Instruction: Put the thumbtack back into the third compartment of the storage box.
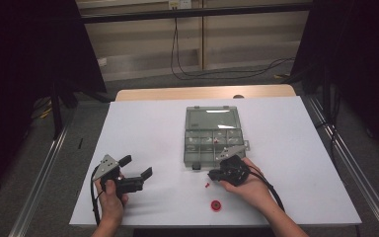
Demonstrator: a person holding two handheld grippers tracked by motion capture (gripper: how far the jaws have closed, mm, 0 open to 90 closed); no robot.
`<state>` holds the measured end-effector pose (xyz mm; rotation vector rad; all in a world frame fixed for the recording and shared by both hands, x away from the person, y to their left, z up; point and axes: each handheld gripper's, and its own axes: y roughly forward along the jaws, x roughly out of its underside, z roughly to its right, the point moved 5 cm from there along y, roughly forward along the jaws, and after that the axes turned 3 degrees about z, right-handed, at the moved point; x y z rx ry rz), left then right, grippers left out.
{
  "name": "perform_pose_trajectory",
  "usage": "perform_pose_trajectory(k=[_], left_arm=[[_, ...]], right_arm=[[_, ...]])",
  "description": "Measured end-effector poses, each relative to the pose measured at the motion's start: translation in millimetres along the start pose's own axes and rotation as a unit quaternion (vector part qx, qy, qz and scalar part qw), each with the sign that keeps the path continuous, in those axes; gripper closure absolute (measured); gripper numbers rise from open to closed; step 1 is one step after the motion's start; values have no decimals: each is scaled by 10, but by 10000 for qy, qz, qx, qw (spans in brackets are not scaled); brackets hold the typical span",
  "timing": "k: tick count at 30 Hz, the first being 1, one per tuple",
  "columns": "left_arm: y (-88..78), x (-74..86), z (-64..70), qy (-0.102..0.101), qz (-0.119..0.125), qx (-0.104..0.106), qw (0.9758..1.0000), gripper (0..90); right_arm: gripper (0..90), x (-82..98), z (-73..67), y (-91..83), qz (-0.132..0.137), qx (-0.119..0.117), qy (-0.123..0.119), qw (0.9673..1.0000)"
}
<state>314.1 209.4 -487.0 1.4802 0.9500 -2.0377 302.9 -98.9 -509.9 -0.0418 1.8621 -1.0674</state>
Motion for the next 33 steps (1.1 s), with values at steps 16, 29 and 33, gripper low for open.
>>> perform_pose_trajectory(k=[16,29,33], left_arm=[[3,-2,2,-34,34,-6,10000,12],[-6,0,-1,15,-13,26,10000,12],[0,-3,1,-40,36,-8,10000,12]], right_arm=[[854,-198,72,-226,235,38,34,9997],[854,-347,267,-346,393,107,226,9989],[855,-385,355,-372,436,115,337,9984]])
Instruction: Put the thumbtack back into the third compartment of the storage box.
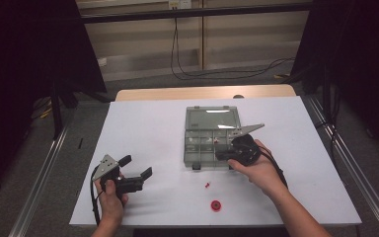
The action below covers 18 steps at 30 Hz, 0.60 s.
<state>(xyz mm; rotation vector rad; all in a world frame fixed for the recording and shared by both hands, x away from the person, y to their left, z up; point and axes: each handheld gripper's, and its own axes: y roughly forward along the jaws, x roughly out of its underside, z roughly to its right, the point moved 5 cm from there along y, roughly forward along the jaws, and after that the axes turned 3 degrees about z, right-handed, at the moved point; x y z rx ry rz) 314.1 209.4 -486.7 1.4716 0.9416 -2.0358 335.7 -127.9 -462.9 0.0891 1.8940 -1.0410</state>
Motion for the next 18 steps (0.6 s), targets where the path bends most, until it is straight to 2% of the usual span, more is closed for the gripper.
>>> perform_pose_trajectory(k=[10,13,15,16,18], left_arm=[[-3,2,0,28,-25,22,10000,12],[-2,1,0,18,-14,12,10000,12],[0,0,1,5,-2,6,10000,12],[-6,3,-3,51,-41,31,10000,12],[-1,0,1,4,2,9,10000,12]], right_arm=[[855,-104,145,5,8,184,2,9998],[855,-132,191,22,67,192,39,9998],[855,-137,203,19,12,268,75,9996],[855,-147,217,27,35,266,96,9996],[855,-173,244,45,54,289,163,9994]])
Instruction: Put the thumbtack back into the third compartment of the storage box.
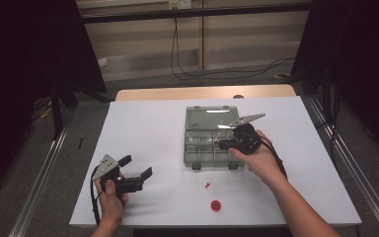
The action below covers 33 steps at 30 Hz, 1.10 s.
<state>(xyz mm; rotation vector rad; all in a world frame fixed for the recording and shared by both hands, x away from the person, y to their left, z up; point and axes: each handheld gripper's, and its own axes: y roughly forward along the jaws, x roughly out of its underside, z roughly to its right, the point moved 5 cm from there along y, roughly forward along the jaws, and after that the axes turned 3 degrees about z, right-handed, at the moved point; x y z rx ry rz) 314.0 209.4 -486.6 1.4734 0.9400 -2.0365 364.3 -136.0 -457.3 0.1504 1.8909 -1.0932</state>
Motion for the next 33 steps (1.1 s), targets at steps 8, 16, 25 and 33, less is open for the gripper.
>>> perform_pose_trajectory(k=[8,16,25,33], left_arm=[[3,-3,4,-42,35,-2,10000,12],[-1,-2,0,-7,15,11,10000,12],[-2,-1,-1,-8,11,13,10000,12],[-3,-2,-3,-10,11,16,10000,12]], right_arm=[[855,-66,61,51,-27,82,-47,10000],[855,-105,106,88,-89,163,-21,9998],[856,-140,174,126,-71,233,-11,9997],[856,-156,235,180,-113,297,32,9995]])
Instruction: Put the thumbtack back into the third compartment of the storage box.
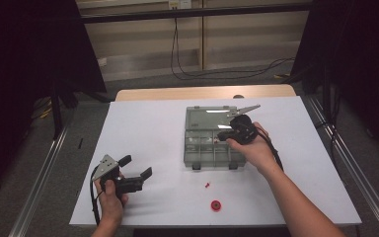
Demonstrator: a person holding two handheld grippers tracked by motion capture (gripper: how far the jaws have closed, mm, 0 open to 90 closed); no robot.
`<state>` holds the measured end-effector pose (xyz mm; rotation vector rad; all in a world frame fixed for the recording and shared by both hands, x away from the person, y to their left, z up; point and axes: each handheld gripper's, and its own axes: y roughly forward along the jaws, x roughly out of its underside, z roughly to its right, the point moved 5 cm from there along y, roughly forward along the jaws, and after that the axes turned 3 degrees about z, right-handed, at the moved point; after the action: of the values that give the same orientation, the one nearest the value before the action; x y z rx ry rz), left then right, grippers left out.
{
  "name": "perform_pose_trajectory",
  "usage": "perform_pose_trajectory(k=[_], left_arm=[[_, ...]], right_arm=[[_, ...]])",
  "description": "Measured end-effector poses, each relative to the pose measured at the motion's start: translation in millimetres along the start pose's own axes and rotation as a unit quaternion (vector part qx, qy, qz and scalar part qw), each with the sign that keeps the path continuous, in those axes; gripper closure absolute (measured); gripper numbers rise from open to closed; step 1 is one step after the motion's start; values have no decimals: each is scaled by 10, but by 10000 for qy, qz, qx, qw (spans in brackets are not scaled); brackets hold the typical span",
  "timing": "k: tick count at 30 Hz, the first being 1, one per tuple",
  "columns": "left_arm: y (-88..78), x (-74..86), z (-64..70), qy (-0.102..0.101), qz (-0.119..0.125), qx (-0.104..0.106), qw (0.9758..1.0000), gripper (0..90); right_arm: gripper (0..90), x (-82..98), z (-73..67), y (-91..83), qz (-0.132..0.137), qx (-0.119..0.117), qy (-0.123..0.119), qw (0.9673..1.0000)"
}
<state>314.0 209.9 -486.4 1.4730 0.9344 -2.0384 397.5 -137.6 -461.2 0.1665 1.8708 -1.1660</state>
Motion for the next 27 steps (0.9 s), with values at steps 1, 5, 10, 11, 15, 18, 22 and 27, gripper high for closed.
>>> perform_pose_trajectory(k=[1,5,10,11,15,18,22,27], left_arm=[[0,-1,-3,8,3,-8,10000,12],[1,0,-1,-9,6,3,10000,12],[-7,3,-7,36,-37,39,10000,12],[-7,3,-7,36,-37,39,10000,12],[-6,3,-7,38,-40,42,10000,12],[-7,3,-7,38,-40,42,10000,12],[-5,4,-5,26,-41,44,10000,12],[-5,4,-6,25,-42,43,10000,12]], right_arm=[[855,-2,6,6,-3,-12,-2,10000],[855,-7,27,30,-20,41,-26,10000],[855,-2,60,77,-74,73,-27,9999],[855,-2,60,77,-74,73,-27,9999],[855,13,78,105,-160,140,40,9998],[853,17,93,119,-176,214,20,9996],[794,21,108,130,-198,234,88,9995],[667,11,123,120,-114,241,58,9996]])
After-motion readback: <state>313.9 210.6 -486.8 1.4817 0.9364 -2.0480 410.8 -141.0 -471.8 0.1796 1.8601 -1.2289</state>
